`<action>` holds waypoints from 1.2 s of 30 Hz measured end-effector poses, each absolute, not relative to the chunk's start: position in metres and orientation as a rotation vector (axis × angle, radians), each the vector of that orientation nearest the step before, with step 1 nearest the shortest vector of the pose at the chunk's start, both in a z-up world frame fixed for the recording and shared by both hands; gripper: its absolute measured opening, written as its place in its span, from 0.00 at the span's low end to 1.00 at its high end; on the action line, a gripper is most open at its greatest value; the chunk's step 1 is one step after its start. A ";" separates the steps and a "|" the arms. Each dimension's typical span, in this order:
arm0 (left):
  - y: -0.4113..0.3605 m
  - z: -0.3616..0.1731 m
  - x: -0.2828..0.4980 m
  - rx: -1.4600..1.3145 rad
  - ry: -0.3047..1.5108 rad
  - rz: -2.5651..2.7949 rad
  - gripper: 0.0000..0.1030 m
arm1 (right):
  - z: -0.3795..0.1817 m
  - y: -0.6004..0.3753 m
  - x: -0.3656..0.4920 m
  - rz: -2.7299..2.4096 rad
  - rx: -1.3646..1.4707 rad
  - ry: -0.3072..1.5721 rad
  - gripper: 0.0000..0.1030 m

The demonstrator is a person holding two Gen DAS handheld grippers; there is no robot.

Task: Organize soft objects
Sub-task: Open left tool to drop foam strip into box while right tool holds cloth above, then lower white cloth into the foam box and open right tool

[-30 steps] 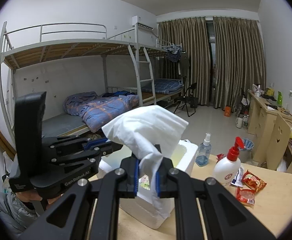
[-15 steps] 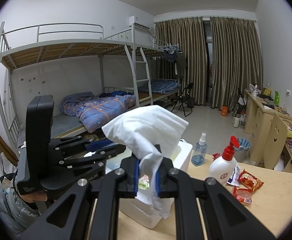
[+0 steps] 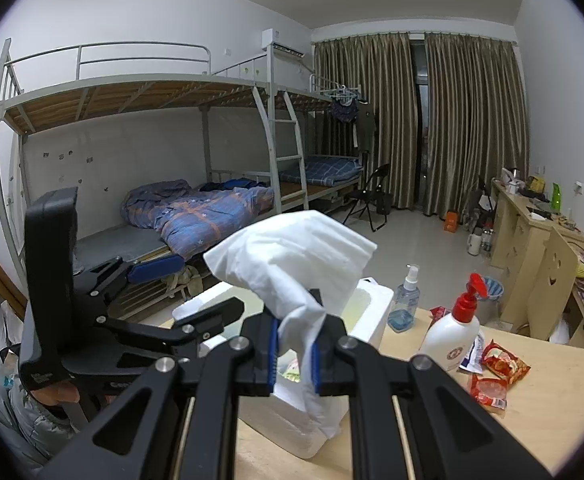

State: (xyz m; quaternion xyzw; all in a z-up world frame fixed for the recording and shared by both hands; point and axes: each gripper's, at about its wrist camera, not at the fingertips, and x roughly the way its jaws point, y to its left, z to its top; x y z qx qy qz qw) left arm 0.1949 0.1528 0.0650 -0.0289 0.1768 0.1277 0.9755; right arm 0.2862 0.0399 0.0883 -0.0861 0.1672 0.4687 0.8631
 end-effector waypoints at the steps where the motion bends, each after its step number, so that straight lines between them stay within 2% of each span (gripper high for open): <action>1: 0.154 0.066 0.193 -0.061 0.353 0.257 0.90 | 0.088 0.040 0.287 0.983 -0.180 0.353 0.16; 5: 0.156 0.066 0.186 -0.063 0.348 0.271 0.91 | 0.087 0.043 0.286 0.991 -0.180 0.357 0.16; 9: 0.164 0.067 0.176 -0.064 0.332 0.304 0.98 | 0.087 0.049 0.287 1.001 -0.176 0.365 0.16; 36: 0.183 0.066 0.163 -0.087 0.321 0.383 0.99 | 0.077 0.096 0.308 0.988 -0.241 0.427 0.16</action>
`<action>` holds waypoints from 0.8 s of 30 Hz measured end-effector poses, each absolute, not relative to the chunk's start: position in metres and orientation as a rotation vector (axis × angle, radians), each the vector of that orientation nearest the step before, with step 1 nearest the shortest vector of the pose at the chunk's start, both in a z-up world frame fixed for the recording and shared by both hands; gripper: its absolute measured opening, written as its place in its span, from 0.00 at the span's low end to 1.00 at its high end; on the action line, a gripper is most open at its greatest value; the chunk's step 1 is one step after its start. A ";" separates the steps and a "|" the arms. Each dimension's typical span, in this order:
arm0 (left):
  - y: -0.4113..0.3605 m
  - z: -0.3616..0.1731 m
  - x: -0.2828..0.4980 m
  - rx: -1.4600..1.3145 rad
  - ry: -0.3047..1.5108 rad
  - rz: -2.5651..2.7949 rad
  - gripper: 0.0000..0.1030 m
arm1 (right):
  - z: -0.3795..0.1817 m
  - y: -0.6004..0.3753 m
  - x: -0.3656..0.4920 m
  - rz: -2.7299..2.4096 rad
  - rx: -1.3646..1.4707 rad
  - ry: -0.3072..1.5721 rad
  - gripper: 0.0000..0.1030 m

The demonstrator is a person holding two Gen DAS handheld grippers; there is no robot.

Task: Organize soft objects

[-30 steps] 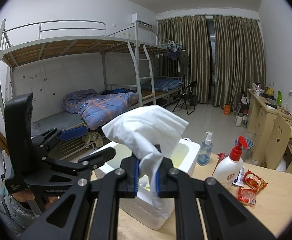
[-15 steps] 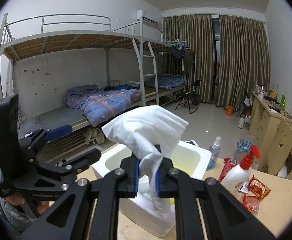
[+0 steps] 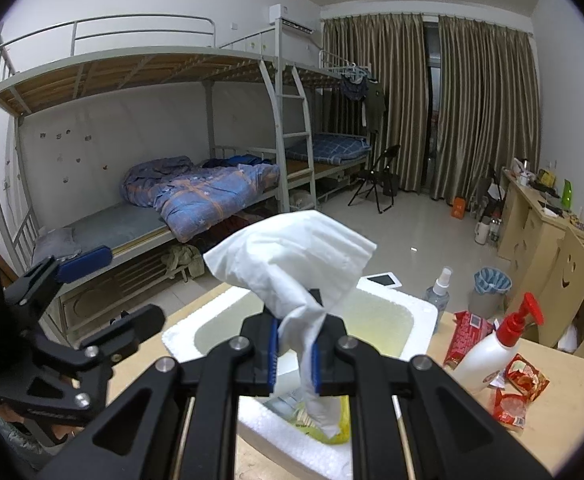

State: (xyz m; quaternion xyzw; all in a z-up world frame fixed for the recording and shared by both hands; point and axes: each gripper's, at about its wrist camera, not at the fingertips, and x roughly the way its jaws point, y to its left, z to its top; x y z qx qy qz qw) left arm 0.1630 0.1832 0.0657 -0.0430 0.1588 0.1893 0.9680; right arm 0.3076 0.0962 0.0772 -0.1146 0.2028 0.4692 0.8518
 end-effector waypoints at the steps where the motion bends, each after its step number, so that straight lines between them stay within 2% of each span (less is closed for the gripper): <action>1: 0.183 0.065 0.163 -0.084 0.321 0.383 0.99 | 0.076 0.096 0.310 0.987 -0.235 0.437 0.16; 3: 0.182 0.065 0.165 -0.076 0.324 0.388 0.99 | 0.075 0.096 0.314 0.982 -0.229 0.450 0.18; 5: 0.181 0.065 0.166 -0.078 0.324 0.385 0.99 | 0.074 0.098 0.314 0.979 -0.224 0.463 0.26; 10: 0.180 0.063 0.166 -0.074 0.325 0.385 0.99 | 0.073 0.099 0.313 0.984 -0.222 0.471 0.61; 12: 0.180 0.062 0.166 -0.074 0.325 0.387 0.99 | 0.075 0.098 0.311 0.979 -0.216 0.469 0.71; 21: 0.180 0.062 0.166 -0.072 0.325 0.386 0.99 | 0.082 0.091 0.308 0.974 -0.199 0.446 0.73; 24: 0.176 0.063 0.165 -0.065 0.325 0.382 0.99 | 0.086 0.086 0.306 0.968 -0.189 0.432 0.80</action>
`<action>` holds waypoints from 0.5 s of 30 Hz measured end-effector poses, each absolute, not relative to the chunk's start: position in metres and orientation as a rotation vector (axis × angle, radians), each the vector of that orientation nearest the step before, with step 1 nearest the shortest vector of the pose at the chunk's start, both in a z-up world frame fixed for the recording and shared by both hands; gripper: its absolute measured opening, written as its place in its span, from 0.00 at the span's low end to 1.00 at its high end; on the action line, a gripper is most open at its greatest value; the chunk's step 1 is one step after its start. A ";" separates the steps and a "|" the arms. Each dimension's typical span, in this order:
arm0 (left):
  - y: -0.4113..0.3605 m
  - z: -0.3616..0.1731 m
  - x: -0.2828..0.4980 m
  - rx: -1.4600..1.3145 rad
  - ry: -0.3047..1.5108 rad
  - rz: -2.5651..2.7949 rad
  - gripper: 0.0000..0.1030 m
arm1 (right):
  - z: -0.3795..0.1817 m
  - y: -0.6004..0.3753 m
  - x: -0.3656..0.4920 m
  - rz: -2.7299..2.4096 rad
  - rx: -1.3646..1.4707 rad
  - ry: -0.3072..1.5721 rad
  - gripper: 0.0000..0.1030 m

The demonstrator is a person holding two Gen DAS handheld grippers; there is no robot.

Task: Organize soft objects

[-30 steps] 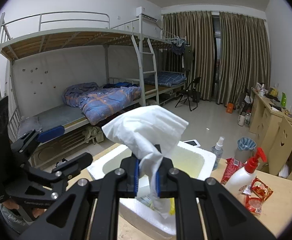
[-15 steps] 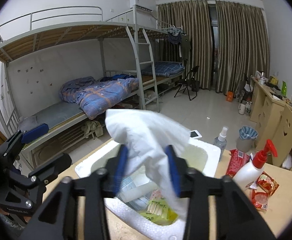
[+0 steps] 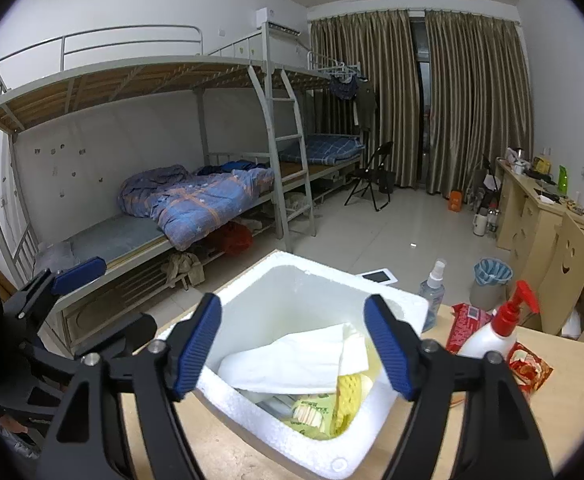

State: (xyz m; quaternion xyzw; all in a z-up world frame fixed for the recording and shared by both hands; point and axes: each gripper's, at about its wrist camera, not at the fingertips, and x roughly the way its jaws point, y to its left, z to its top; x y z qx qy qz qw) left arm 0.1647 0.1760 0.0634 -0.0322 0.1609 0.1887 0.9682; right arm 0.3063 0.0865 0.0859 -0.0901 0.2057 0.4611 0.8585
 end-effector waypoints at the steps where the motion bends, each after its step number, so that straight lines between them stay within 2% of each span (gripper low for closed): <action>1: 0.174 0.064 0.164 -0.063 0.325 0.380 0.99 | 0.086 0.082 0.305 0.963 -0.184 0.424 0.83; 5: 0.162 0.067 0.163 -0.056 0.320 0.366 0.99 | 0.091 0.067 0.303 0.928 -0.162 0.393 0.88; 9: 0.148 0.072 0.163 -0.050 0.311 0.350 0.99 | 0.096 0.045 0.303 0.894 -0.120 0.368 1.00; 15: 0.127 0.077 0.166 -0.062 0.318 0.309 0.99 | 0.101 0.012 0.301 0.838 -0.093 0.349 1.00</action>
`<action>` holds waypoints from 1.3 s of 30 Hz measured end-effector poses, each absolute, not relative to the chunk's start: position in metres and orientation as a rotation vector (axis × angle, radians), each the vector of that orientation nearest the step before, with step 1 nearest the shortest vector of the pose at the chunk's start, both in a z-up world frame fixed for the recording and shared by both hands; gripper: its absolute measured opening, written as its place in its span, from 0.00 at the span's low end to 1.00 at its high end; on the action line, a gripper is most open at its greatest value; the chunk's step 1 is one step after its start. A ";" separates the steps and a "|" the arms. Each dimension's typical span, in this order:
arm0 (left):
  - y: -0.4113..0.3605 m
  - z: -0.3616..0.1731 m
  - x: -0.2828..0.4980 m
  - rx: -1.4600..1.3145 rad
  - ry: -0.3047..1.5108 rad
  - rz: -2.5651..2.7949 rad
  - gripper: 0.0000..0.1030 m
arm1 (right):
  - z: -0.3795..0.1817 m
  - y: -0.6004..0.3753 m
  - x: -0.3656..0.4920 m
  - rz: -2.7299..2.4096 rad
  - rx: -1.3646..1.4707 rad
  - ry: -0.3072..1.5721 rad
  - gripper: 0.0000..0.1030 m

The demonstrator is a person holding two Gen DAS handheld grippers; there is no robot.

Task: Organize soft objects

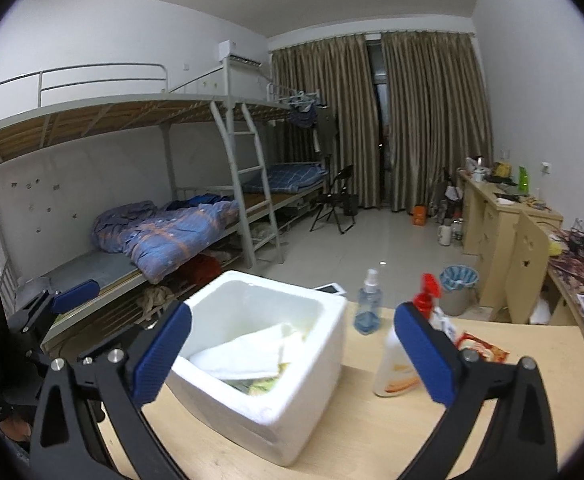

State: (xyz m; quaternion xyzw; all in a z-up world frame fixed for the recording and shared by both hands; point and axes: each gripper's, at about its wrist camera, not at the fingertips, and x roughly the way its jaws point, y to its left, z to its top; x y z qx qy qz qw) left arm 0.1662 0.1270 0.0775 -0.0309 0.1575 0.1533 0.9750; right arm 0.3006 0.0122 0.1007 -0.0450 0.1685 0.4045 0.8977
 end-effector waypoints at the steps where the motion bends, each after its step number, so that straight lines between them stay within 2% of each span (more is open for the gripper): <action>1: 0.123 0.078 0.167 -0.062 0.314 0.304 0.99 | 0.102 0.007 0.299 0.828 -0.090 0.346 1.00; 15: 0.082 0.090 0.154 -0.059 0.277 0.271 0.99 | 0.096 -0.036 0.274 0.792 -0.070 0.318 1.00; 39: 0.034 0.097 0.076 -0.036 0.187 0.238 1.00 | 0.085 -0.091 0.206 0.776 -0.032 0.217 1.00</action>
